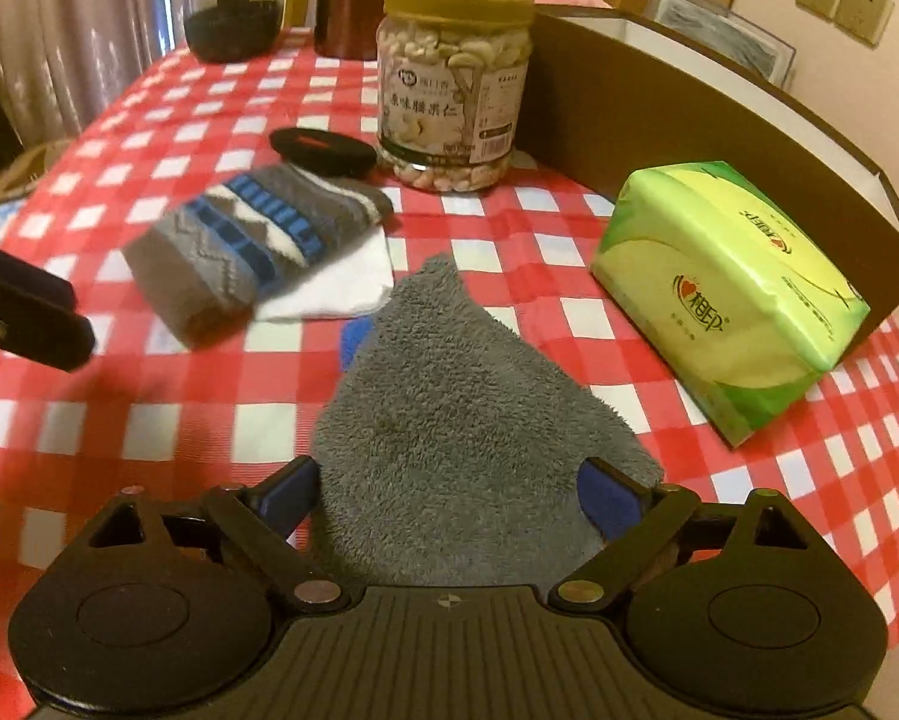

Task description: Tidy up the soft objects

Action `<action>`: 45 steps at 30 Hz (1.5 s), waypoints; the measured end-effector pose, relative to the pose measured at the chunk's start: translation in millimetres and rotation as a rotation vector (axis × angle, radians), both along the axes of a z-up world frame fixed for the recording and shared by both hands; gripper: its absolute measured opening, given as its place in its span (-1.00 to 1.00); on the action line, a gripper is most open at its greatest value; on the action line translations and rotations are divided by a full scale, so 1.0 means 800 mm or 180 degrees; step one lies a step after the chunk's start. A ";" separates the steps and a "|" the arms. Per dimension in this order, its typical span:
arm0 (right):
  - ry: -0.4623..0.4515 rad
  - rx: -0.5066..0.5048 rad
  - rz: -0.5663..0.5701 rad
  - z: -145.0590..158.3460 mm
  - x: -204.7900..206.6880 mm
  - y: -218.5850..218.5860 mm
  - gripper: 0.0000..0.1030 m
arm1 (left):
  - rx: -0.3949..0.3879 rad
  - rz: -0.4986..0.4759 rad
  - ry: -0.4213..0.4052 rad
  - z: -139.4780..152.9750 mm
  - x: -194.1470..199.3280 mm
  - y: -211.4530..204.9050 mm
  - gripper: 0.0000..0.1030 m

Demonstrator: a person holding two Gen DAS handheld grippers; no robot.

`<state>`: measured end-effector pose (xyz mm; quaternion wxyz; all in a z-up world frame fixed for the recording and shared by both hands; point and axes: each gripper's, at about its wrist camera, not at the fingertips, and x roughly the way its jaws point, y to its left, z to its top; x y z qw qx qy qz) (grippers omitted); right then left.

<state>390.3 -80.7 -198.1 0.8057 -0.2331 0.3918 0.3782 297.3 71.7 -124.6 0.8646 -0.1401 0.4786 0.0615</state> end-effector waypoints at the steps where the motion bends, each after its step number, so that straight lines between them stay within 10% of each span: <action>1: 0.0000 -0.0003 -0.0011 -0.003 0.002 0.000 0.79 | 0.0001 0.0006 0.0000 0.000 0.001 0.000 -0.54; 8: 0.0217 0.0190 -0.0155 -0.009 0.023 -0.008 0.55 | -0.0002 0.0037 0.0025 -0.003 0.009 0.001 -0.54; 19: 0.0264 0.0445 -0.0279 0.001 0.030 -0.024 -0.56 | 0.0089 -0.0137 -0.0006 -0.012 0.033 -0.013 -0.54; 30: 0.0329 0.0727 -0.0652 0.031 0.059 -0.059 -0.58 | 0.0636 -0.0554 -0.0099 -0.035 0.088 -0.039 -0.55; 45: 0.0438 0.0803 -0.0810 0.019 0.082 -0.085 -0.58 | 0.0596 -0.0453 0.0017 -0.075 0.147 -0.037 -0.56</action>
